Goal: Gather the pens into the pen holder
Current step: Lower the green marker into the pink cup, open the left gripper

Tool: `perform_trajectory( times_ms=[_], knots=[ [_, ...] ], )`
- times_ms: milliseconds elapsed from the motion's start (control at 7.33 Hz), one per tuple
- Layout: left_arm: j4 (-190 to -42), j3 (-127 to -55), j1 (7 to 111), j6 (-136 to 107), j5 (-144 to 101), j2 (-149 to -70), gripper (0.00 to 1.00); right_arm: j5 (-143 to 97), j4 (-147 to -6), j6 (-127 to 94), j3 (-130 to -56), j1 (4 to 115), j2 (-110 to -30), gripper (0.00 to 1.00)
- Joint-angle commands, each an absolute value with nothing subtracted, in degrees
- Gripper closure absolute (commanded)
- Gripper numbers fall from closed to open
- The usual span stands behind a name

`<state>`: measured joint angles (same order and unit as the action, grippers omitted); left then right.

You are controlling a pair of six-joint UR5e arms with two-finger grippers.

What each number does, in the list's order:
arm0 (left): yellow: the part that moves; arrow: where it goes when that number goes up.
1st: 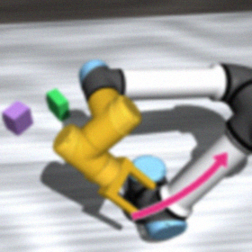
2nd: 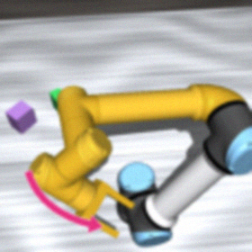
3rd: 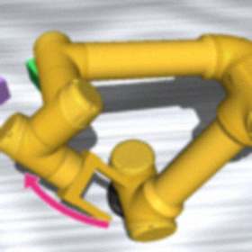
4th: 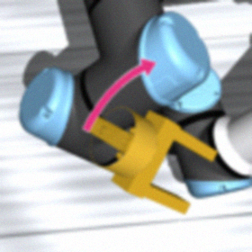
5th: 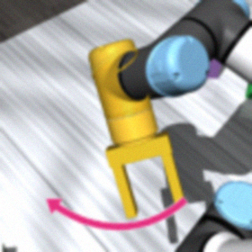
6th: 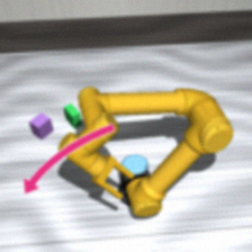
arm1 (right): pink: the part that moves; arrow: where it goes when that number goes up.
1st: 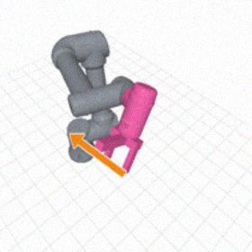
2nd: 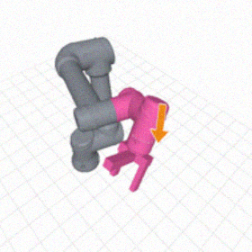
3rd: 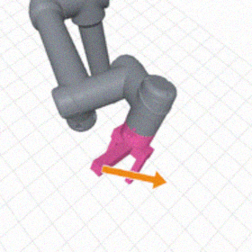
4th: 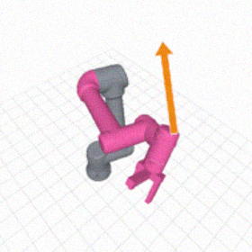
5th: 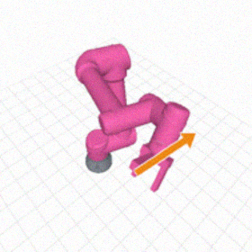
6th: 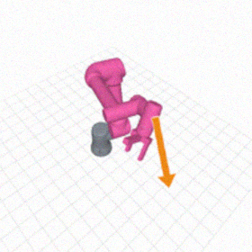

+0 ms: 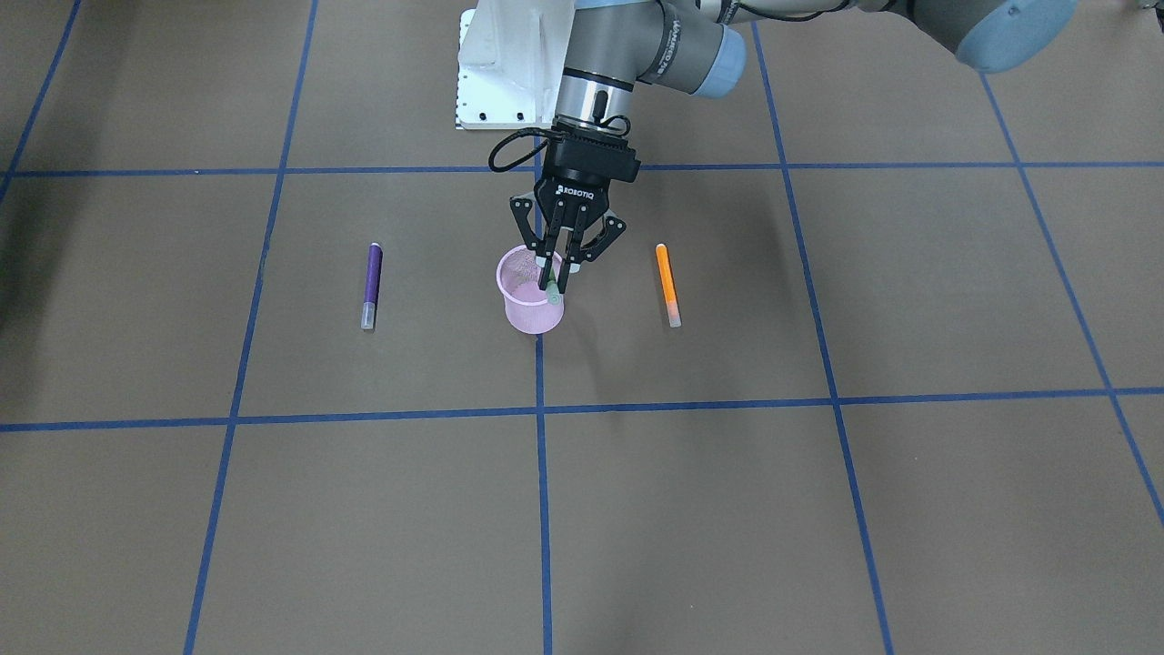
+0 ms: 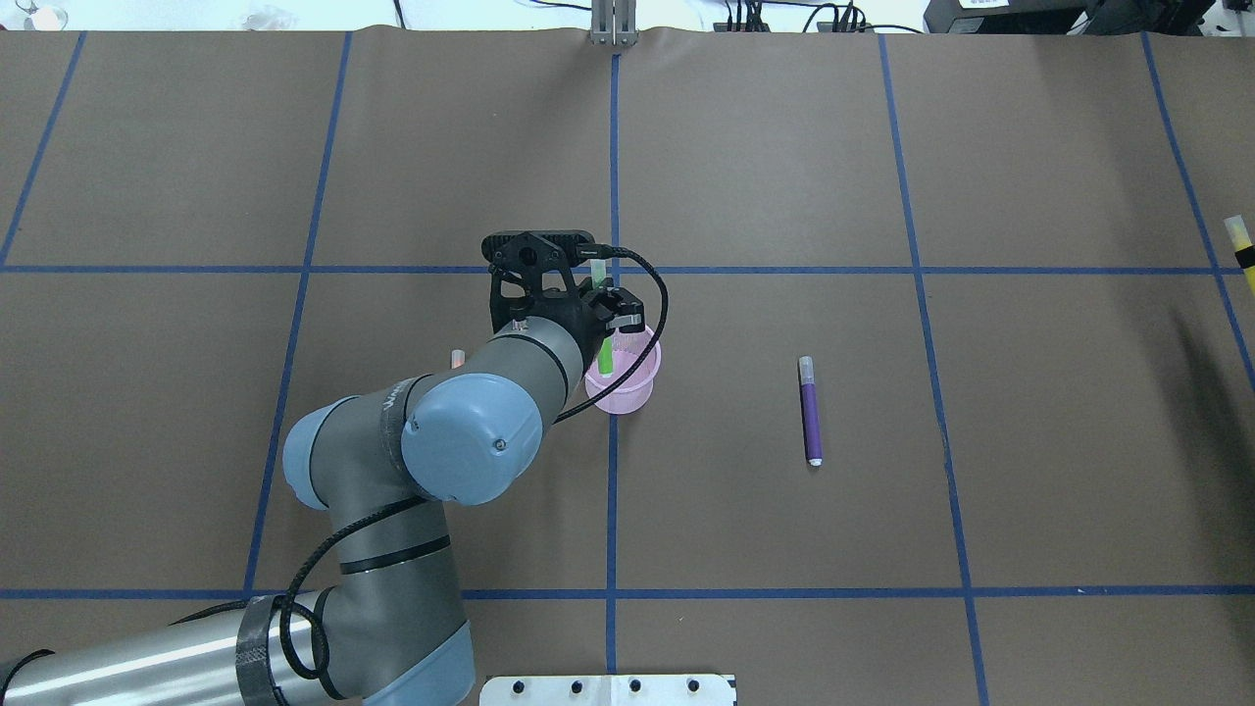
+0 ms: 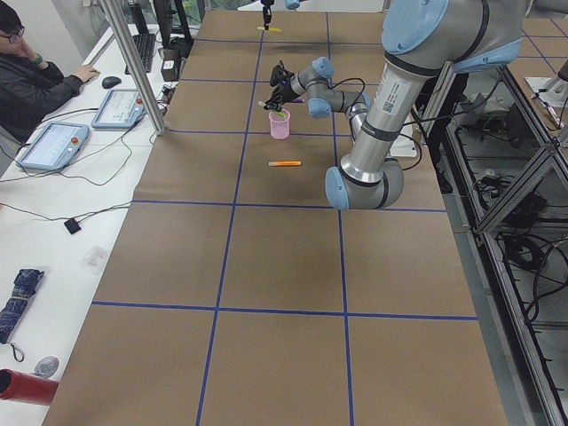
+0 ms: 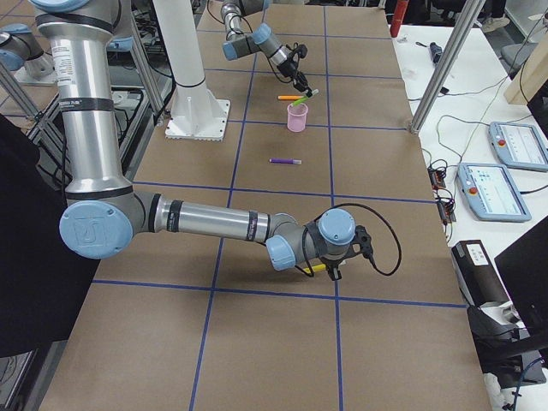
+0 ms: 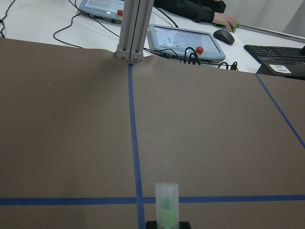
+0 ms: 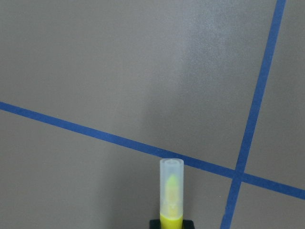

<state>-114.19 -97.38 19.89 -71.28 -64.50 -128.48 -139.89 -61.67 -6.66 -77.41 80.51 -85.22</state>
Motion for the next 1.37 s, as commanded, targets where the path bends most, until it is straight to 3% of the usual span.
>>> perform_trajectory(
  times_ms=[0,956,1229],
  knots=[
    [-114.34,-96.86,18.99,-70.4,-64.51,-128.85,1.0,-139.92,-61.7,-6.68,-77.43,80.51,-84.9,1.0],
    [-120.12,-91.25,18.9,-70.22,-64.16,-129.81,1.0,-139.92,-61.7,-6.59,-77.43,80.51,-84.73,1.0],
    [-121.64,-91.4,18.98,-70.23,-64.42,-130.34,0.58,-140.1,-61.61,-6.59,-77.52,80.51,-84.73,1.0]
  ],
)
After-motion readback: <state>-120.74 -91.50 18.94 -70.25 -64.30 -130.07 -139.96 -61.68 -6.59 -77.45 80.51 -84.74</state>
